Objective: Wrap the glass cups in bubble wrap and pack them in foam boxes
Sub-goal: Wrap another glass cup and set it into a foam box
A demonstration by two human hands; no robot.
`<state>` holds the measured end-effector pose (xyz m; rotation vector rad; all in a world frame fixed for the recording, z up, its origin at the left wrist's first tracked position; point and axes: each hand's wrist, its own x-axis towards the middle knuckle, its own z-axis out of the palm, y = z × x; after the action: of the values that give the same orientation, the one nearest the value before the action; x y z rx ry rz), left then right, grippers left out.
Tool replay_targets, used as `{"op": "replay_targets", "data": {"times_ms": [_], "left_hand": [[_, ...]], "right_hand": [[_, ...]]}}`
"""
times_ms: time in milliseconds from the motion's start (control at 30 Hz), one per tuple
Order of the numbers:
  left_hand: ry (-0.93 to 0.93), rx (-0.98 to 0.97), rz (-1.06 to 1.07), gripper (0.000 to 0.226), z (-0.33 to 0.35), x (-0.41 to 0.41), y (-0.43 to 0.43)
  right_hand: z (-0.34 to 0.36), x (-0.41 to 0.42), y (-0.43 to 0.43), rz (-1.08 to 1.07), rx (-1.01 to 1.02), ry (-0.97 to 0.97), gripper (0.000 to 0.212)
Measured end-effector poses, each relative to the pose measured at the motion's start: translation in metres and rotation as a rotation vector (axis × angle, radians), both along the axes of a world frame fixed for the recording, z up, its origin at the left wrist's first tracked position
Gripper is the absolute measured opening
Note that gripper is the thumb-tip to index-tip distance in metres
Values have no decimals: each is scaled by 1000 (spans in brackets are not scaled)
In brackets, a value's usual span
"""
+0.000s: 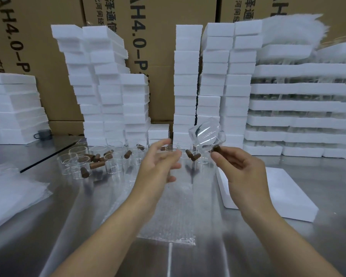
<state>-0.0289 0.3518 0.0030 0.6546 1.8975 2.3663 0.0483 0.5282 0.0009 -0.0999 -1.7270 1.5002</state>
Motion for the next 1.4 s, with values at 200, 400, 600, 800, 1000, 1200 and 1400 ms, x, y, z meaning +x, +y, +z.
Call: {"op": "replay_targets", "data": {"times_ms": [200, 400, 600, 800, 1000, 1200, 1400], "left_hand": [[21, -1, -66, 61, 2, 6, 3], [-87, 87, -62, 58, -12, 12, 13], [-282, 242, -234, 54, -10, 21, 17], [-518, 327, -359, 50, -11, 23, 20], [-478, 296, -309, 40, -16, 22, 23], [-508, 335, -334, 49, -13, 23, 24], [-581, 329, -328, 59, -13, 24, 26]], "right_hand": [[-3, 1, 10, -71, 251, -23, 8], [-1, -1, 6, 15, 129, 5, 17], [-3, 1, 2, 136, 206, -67, 57], [-5, -1, 4, 126, 273, -26, 55], [-8, -1, 4, 27, 404, -32, 59], [-11, -2, 2, 49, 407, -30, 73], [-12, -1, 0, -32, 447, -5, 59]]}}
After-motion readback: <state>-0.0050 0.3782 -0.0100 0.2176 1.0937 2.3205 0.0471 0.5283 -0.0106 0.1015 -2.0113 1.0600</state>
